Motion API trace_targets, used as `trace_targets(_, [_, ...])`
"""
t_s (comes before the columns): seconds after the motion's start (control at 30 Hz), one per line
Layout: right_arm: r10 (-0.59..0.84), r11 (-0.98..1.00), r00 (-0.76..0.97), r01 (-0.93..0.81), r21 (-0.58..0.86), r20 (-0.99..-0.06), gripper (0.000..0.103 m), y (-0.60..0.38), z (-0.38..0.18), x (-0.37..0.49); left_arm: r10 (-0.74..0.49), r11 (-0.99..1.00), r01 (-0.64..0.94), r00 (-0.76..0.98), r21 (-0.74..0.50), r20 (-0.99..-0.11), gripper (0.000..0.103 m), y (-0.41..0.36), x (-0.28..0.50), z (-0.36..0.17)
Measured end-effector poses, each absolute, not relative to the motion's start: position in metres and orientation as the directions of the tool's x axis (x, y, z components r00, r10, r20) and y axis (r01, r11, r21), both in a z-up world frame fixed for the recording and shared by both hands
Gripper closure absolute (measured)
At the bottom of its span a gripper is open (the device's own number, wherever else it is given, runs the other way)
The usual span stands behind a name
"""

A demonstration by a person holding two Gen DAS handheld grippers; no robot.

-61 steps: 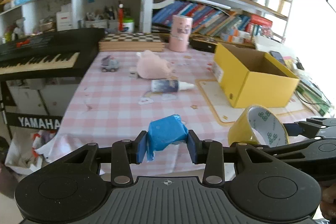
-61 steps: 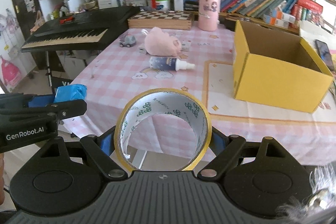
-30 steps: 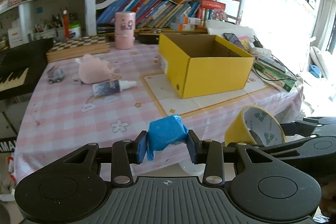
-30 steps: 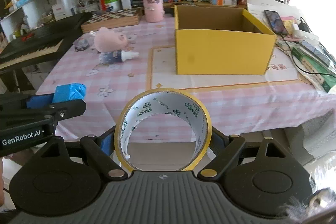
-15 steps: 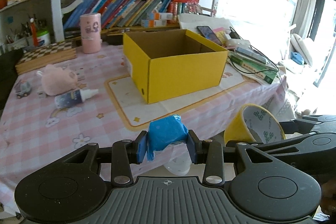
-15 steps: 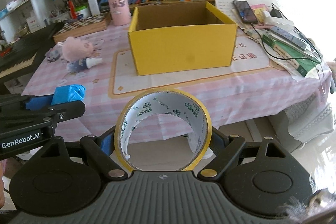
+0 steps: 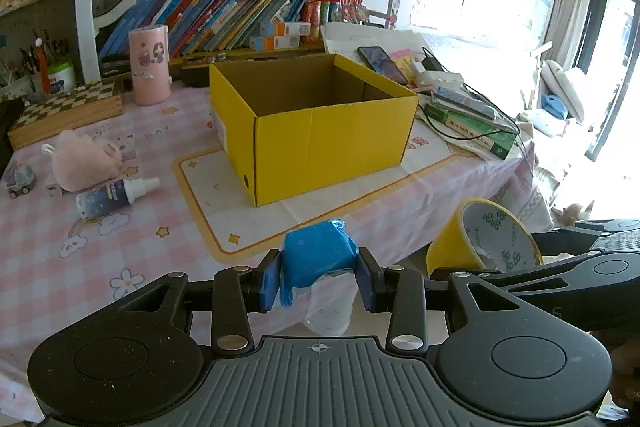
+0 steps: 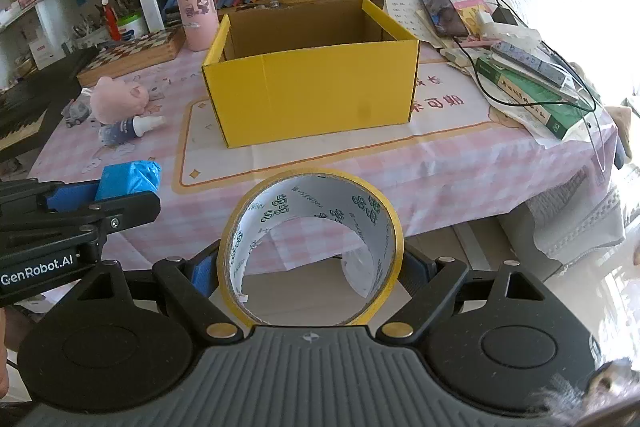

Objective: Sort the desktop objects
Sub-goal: 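Carry the tape roll and blue sponge toward the yellow box with both grippers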

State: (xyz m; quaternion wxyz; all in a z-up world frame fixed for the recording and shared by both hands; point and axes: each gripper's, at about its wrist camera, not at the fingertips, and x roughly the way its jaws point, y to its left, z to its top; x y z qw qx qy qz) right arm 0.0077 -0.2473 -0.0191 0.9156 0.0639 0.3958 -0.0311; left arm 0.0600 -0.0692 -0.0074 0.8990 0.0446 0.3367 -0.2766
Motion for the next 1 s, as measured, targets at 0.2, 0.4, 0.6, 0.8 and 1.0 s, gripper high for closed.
trace_targets(0.2, [-0.001,0.988,0.68,0.113,0.103,-0.733,0.018,-0.243,-0.022,0.008,-0.462,0.842,0.53,0.618,-0.097,-0.636,0.065,-0.066,0.059,-0.008])
trace_targets(0.4, [0.013,0.988,0.678,0.103,0.112,-0.735,0.018,-0.235,-0.023,0.013,-0.45,0.847,0.525,0.627,-0.082,-0.635,0.065,-0.058,0.059,-0.007])
trace_targets(0.6, [0.018,0.992,0.677,0.078,0.096,-0.736,0.018,-0.225,-0.022,0.012,-0.452,0.85,0.518,0.629,-0.094,-0.632,0.065,-0.053,0.058,-0.006])
trace_targets(0.8, [0.009,0.991,0.654,0.095,0.094,-0.756,0.018,-0.231,-0.026,0.007,-0.469,0.841,0.528,0.606,-0.117,-0.642,0.065,-0.062,0.062,-0.01])
trace_targets(1.0, [0.011,0.988,0.65,0.11,0.108,-0.76,0.018,-0.252,-0.03,0.022,-0.457,0.843,0.529,0.614,-0.093,-0.644,0.065,-0.082,0.072,-0.011])
